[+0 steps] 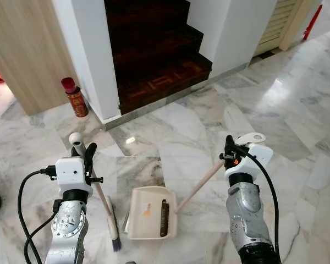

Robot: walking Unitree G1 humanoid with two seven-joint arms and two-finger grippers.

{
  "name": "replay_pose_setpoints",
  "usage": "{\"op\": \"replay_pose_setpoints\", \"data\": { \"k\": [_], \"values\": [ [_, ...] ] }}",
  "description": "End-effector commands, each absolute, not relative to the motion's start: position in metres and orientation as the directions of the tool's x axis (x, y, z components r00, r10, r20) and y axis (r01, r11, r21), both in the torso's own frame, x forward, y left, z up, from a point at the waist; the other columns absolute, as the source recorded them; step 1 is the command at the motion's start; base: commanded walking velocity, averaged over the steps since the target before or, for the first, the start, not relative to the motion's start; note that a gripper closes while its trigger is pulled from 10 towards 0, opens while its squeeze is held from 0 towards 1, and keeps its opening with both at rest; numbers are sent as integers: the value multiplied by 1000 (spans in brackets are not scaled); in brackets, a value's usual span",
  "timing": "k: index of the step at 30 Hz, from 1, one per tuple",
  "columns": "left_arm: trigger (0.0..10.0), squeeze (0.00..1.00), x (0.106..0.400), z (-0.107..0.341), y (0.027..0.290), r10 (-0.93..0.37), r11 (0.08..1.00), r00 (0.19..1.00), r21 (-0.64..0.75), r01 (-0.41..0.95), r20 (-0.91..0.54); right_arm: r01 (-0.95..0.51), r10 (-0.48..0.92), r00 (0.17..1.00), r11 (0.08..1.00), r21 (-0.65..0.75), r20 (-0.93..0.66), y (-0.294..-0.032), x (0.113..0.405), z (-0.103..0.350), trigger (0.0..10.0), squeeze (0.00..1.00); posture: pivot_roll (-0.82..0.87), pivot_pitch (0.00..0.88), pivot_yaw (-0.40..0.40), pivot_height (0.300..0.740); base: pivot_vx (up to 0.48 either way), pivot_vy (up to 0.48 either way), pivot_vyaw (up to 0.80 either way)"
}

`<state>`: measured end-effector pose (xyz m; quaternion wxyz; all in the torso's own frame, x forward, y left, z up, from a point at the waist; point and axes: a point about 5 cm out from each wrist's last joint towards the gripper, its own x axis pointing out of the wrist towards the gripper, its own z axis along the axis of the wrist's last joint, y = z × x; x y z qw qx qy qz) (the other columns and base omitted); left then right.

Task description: Sweep floor

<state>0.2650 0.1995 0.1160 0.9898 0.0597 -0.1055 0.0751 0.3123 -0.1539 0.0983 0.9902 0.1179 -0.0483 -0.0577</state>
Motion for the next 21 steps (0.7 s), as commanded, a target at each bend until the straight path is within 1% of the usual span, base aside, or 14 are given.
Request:
{"op": "replay_pose_setpoints", "data": {
  "k": [1,4,9,10,13,14,21],
  "values": [
    [10000,0,266,132,197,99,984,955,118,-137,281,101,-139,982,961,257,131,-157,313,107,10000,0,7,102,-24,740,0,0,0],
    [10000,0,267,131,200,75,984,960,136,-115,270,104,-139,982,964,246,131,-157,313,107,10000,0,8,101,-23,740,0,0,0],
    [10000,0,269,124,202,-10,987,978,159,-23,208,103,-134,981,972,213,139,-156,313,107,10000,0,9,103,-23,740,0,0,0],
    [10000,0,270,122,200,-42,988,983,150,15,180,101,-132,981,974,203,145,-156,313,107,10000,0,6,108,-23,740,0,0,0],
    [10000,0,269,117,196,-92,988,986,139,72,142,98,-127,979,978,182,157,-156,313,108,10000,0,6,114,-25,740,0,0,0],
    [10000,0,269,115,192,-134,984,984,133,119,116,95,-122,980,982,166,155,-155,313,108,10000,0,5,117,-26,740,0,0,0],
    [10000,0,266,111,182,-222,970,972,123,212,80,108,-124,984,986,127,131,-157,310,98,10000,0,5,127,-30,740,0,0,0]
  ]
}}
